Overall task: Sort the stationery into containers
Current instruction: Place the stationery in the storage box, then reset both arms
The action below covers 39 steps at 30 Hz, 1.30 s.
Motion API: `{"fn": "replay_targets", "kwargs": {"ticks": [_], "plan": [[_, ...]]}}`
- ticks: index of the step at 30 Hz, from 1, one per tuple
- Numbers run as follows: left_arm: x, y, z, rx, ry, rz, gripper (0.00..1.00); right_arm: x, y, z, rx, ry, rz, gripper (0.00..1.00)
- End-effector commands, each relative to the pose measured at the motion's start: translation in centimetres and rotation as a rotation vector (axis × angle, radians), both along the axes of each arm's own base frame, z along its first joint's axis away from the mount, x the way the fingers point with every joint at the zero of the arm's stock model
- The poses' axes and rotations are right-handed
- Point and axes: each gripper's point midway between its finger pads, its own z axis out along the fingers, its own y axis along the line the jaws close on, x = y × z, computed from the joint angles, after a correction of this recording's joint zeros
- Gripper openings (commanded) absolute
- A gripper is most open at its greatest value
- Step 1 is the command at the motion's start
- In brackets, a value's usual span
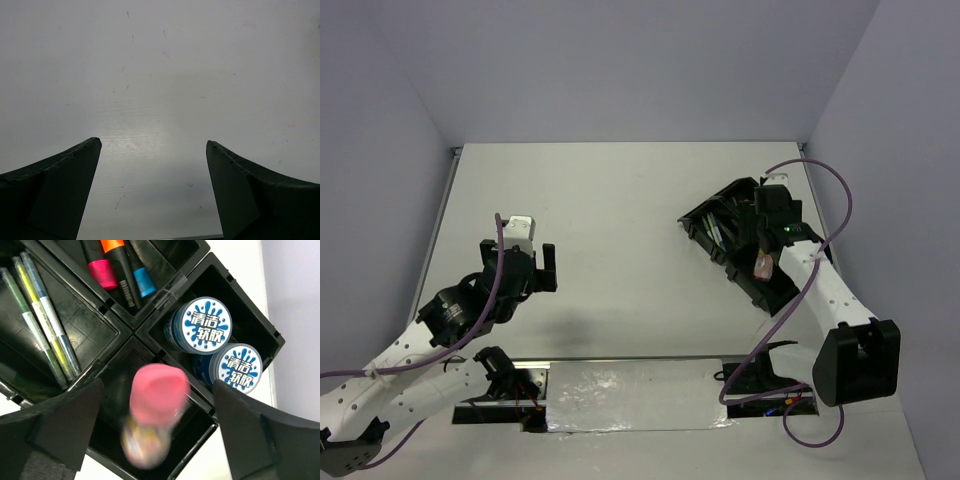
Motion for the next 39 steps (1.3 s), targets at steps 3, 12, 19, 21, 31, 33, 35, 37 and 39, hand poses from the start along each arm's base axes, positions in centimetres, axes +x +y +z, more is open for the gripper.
{"fn": "replay_targets", "kwargs": {"ticks": [3,12,19,21,31,33,35,37,39], "plan": [[0.5,-0.2,0.4,0.001,-0.021,0.002,0.99,0.6,0.2,1.1,0.023,-0.057,-0.005,1.0],[0.5,0.2,0.6,-0.001,-0.028,0.024,0.99,0.6,2.4,4.4,0.144,-0.175,0.069,1.0],[0.4,6.0,2.0,-0.009,-0.062,0.362,0.99,-3.6,10.3,12.9,0.486,-0.412,0.41,1.0],[0.1,7.5,2.5,-0.015,-0.084,0.426,0.99,-5.6,10.8,15.6,0.509,-0.491,0.464,1.0],[-3.7,11.3,7.3,-0.13,-0.199,0.484,0.99,-15.4,8.7,21.6,0.504,-0.657,0.442,1.0],[-4.7,11.7,8.9,-0.154,-0.213,0.462,0.99,-17.1,8.0,22.9,0.481,-0.705,0.434,1.0],[-5.5,11.8,10.5,-0.189,-0.226,0.425,0.99,-19.5,6.7,24.1,0.439,-0.752,0.403,1.0],[-6.5,11.9,11.0,-0.189,-0.217,0.385,0.99,-21.7,5.6,24.3,0.407,-0.773,0.379,1.0],[-7.6,12.6,12.4,-0.212,-0.238,0.372,0.99,-23.8,4.5,25.6,0.375,-0.831,0.354,1.0]]}}
